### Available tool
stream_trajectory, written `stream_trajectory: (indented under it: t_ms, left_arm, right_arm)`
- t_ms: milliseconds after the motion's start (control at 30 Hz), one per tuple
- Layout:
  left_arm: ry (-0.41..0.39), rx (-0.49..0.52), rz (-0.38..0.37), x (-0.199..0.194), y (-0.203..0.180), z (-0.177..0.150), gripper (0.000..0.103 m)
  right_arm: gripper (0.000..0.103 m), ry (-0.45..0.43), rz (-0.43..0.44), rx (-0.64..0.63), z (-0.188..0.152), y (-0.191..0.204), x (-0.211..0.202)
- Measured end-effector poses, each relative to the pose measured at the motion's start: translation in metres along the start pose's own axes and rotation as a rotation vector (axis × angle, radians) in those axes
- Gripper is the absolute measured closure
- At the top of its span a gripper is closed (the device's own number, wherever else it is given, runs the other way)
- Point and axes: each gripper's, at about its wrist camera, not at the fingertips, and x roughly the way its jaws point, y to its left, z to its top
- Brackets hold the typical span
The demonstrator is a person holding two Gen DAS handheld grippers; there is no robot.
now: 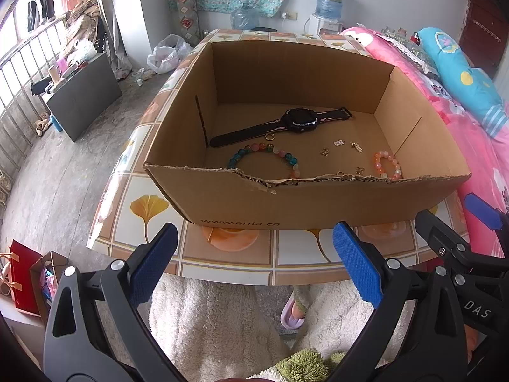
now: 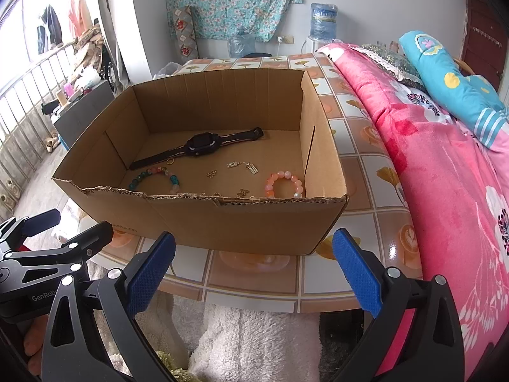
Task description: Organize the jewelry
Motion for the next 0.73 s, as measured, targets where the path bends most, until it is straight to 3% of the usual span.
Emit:
stream_trajectory:
  t_ms: [733]
  left_arm:
    - [0.008,-0.004,-0.002,0.0016,-0.0009,-0.0002,0.009]
  right_arm:
    - [0.007,0.001,0.001,0.000,0.0001,-0.0012,0.0013]
